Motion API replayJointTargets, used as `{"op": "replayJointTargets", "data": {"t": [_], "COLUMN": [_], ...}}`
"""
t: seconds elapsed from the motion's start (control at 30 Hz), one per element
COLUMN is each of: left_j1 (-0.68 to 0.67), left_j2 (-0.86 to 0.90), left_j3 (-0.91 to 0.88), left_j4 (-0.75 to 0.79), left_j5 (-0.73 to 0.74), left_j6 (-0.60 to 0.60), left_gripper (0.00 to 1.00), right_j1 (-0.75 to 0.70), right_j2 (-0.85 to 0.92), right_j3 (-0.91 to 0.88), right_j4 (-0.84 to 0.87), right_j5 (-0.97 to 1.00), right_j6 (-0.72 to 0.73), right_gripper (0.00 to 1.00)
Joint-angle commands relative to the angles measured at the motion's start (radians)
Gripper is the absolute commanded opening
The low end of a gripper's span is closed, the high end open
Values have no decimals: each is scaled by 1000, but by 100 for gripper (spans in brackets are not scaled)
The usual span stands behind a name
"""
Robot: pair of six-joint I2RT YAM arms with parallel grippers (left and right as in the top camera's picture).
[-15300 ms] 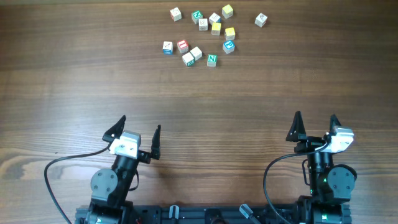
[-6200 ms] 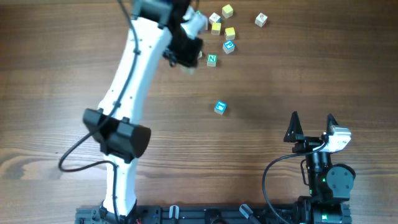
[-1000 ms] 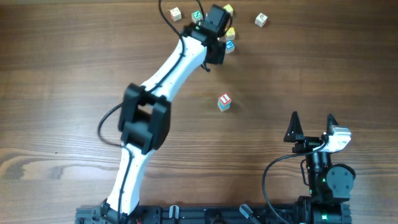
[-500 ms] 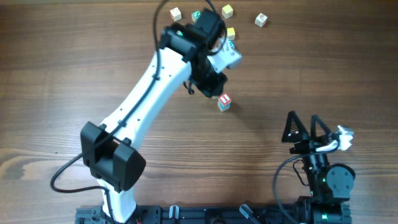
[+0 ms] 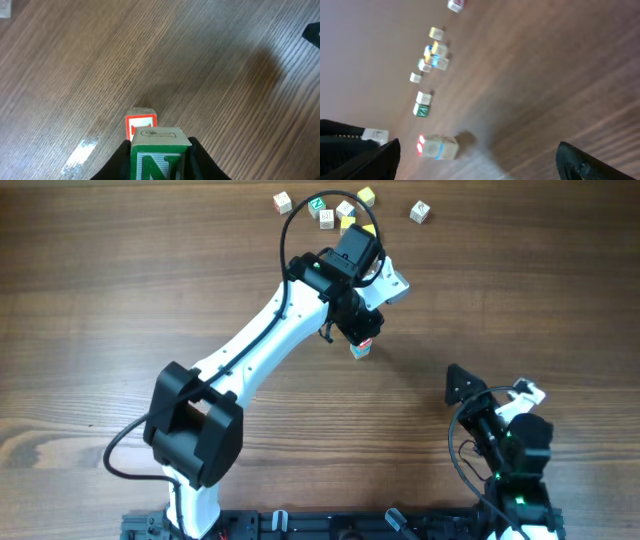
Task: Form a tower
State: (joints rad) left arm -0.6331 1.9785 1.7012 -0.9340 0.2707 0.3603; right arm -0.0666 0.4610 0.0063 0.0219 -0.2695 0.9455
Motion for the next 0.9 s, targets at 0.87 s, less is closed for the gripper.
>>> {"op": "replayJointTargets", "data": {"t": [0.87], "left_j1": [-2], "left_j2": [83], "left_j3": [-48], "left_j4": [55], "left_j5": [-37], "left_j6": [-36], "left_gripper": [20], "right_j1": [4], "right_j2": [155], "right_j3": [-1], "right_j4": [3], "right_j5": [0], "right_j6": [-2], "right_gripper": [100]}}
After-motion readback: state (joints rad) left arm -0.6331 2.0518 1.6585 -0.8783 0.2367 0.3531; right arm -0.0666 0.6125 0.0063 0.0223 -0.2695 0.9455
